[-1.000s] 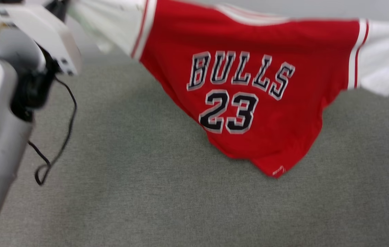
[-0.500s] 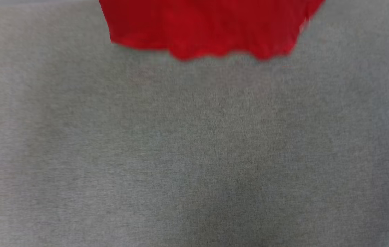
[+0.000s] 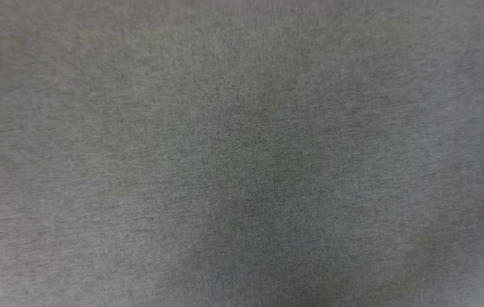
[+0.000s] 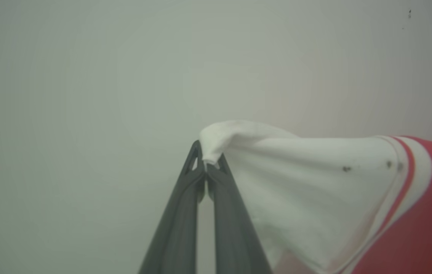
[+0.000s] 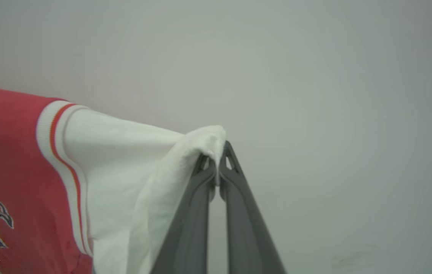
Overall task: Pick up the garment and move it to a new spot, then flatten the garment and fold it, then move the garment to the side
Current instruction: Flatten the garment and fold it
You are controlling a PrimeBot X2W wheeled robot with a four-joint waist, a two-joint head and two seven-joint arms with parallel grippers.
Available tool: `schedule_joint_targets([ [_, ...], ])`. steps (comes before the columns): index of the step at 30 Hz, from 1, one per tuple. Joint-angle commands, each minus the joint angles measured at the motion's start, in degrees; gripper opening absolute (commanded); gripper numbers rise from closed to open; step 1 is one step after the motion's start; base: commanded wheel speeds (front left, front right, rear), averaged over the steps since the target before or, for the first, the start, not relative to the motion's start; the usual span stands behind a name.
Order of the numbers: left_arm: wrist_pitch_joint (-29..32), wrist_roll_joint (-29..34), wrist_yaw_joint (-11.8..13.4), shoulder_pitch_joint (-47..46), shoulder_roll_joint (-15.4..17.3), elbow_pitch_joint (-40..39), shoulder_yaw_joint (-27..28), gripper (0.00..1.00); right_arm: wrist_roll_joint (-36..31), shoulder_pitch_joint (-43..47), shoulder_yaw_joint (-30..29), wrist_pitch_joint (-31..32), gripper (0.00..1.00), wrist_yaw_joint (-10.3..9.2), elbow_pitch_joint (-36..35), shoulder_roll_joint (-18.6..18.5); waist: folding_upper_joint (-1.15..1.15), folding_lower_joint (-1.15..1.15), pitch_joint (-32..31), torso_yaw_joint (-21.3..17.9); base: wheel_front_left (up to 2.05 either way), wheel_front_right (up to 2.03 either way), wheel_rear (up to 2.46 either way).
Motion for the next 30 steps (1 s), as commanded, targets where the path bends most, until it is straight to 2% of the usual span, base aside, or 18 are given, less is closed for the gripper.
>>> schedule_joint_targets([
  [1, -0.2, -0.3, 0.1, 0.7, 0.6, 0.1, 0.3, 0.0, 0.7, -0.7, 1.3, -0.6, 0.0, -0.08, 0.5, 0.0, 0.0, -0.01, 2.6, -0.4, 0.0, 0.0, 0.0],
  [8, -1.3, -2.0, 0.5, 2.7, 0.6, -0.3, 1.5, 0.0, 4.1, -2.5, 7.0, -2.3, 0.0, -0.08, 1.7, 0.7, 0.0, -0.01, 8.1, -0.6, 0.0, 0.0, 0.0],
  [16, -5.0, -4.6, -0.4, 7.2, -1.0, 1.1, 2.8, 0.0, 7.1, 0.7, 10.5, -4.1, 0.0, -0.08, 3.4, 1.3, 0.0, -0.01, 9.1, 0.5, 0.0, 0.0, 0.0],
  [20, -8.8, -6.6, -2.0, 12.5, -2.6, 2.4, 3.4, 0.0, 9.0, 5.3, 11.5, -5.8, 0.0, -0.08, 5.1, 0.7, 0.0, -0.01, 6.2, 1.5, 0.0, 0.0, 0.0],
  [25, -13.6, -9.5, -3.5, 23.6, -3.8, 2.4, 4.8, 0.0, 11.9, 15.2, 12.6, -7.5, 0.0, -0.08, 6.5, 0.5, 0.0, -0.01, -1.0, 2.4, 0.0, 0.0, 0.0],
  [30, -15.7, -12.0, -3.5, 35.4, -4.8, 0.0, 6.1, 0.0, 14.0, 24.8, 13.1, -7.8, 0.0, -0.08, 5.7, 0.3, 0.0, -0.01, -8.0, 3.0, 0.0, 0.0, 0.0],
])
